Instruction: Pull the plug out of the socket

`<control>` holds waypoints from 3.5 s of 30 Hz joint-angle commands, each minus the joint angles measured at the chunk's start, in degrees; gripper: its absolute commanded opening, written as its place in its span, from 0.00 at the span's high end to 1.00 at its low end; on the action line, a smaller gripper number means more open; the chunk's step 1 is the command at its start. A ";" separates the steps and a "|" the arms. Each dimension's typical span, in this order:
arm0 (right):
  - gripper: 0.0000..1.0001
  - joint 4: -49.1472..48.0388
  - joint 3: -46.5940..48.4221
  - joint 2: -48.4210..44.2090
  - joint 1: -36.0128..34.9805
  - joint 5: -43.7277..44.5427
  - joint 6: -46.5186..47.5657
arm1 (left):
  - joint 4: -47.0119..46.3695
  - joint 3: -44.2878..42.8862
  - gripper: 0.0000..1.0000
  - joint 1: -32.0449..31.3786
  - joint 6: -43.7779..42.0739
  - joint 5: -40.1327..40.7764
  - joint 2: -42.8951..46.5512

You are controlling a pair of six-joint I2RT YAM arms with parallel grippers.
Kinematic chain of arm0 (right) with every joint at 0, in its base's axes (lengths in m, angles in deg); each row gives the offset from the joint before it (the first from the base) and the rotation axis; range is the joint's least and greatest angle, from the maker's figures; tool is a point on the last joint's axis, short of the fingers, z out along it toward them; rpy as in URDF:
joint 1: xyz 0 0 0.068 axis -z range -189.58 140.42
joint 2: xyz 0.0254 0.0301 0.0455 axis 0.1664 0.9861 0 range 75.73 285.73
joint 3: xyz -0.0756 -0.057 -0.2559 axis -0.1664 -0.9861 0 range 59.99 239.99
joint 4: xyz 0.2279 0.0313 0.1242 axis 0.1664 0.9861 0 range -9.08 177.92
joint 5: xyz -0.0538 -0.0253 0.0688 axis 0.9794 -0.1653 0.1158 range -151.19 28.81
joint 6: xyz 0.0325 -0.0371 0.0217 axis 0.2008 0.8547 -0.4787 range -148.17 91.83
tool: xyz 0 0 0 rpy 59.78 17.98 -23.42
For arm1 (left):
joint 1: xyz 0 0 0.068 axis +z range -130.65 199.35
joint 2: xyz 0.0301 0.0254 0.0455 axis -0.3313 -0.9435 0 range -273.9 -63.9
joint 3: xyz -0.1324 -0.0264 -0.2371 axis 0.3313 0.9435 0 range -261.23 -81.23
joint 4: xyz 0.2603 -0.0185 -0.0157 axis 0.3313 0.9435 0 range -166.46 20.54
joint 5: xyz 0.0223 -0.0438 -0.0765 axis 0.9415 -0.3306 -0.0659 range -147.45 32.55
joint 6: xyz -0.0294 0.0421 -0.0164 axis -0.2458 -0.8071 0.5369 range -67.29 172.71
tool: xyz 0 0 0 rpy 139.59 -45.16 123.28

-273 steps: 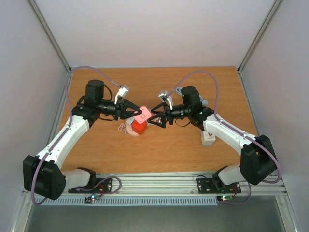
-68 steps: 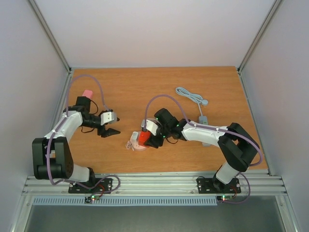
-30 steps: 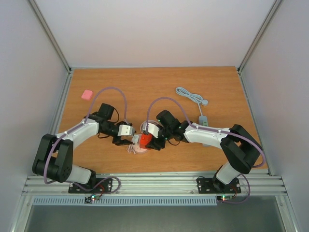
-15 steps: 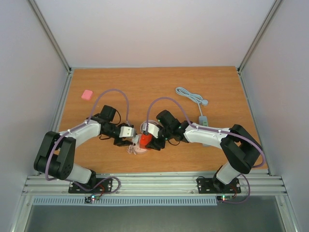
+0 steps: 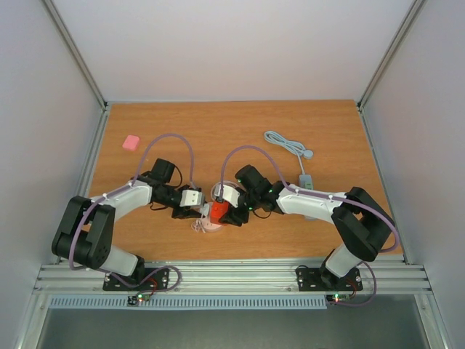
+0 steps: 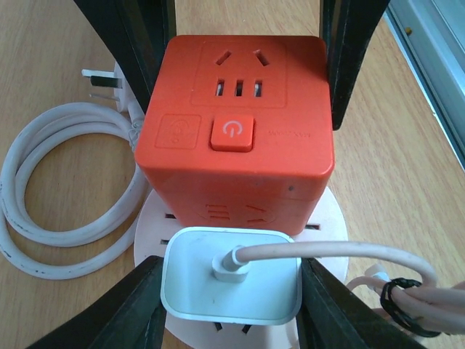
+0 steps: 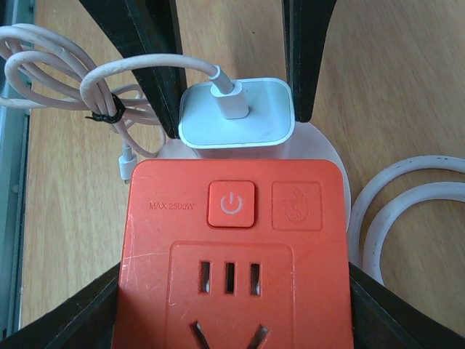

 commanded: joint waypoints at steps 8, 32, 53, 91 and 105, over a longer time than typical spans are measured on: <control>0.73 -2.23 0.60 -4.19 0.84 -5.32 0.23 | 0.76 0.93 0.65 -0.20 -0.42 6.00 -3.54; 0.75 2.22 4.52 -4.04 2.51 -10.08 -7.19 | -2.24 1.51 0.68 -2.81 3.01 11.99 -4.82; 0.75 -1.49 -0.16 -9.28 1.90 -4.53 -0.20 | -4.49 -1.46 0.71 -2.81 10.78 14.86 -8.65; 0.78 2.40 1.00 -9.67 4.09 -4.21 -2.51 | -7.85 -2.42 0.74 -5.01 15.81 20.02 -10.01; 0.77 3.86 1.06 -13.21 12.36 -11.64 -7.29 | -2.83 -9.92 0.21 -3.77 22.07 11.24 -4.83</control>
